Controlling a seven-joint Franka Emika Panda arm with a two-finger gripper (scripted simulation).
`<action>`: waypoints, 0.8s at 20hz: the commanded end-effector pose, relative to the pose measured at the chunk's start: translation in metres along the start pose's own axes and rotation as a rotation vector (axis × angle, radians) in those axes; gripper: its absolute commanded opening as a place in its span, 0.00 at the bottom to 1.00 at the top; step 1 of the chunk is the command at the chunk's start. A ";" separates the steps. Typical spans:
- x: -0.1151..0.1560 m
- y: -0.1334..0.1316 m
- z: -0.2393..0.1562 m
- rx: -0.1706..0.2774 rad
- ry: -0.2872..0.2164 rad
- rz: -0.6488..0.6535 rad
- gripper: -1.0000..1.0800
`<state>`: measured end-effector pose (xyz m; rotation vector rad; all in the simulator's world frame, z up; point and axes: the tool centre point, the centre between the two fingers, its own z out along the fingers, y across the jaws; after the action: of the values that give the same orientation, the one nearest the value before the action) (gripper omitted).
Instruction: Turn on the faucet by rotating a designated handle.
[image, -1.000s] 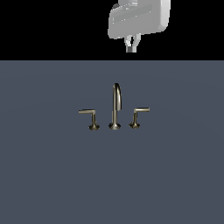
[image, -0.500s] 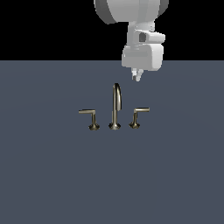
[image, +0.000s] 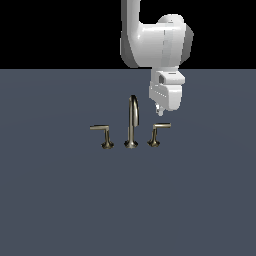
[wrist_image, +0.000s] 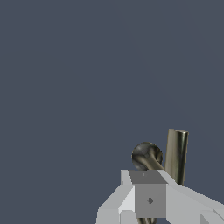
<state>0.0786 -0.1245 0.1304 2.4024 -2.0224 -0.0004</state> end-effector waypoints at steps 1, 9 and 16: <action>0.005 -0.002 0.015 0.001 0.000 0.041 0.00; 0.012 -0.003 0.039 0.001 -0.001 0.100 0.00; 0.014 0.004 0.040 0.000 -0.001 0.100 0.00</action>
<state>0.0800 -0.1367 0.0909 2.3007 -2.1388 -0.0013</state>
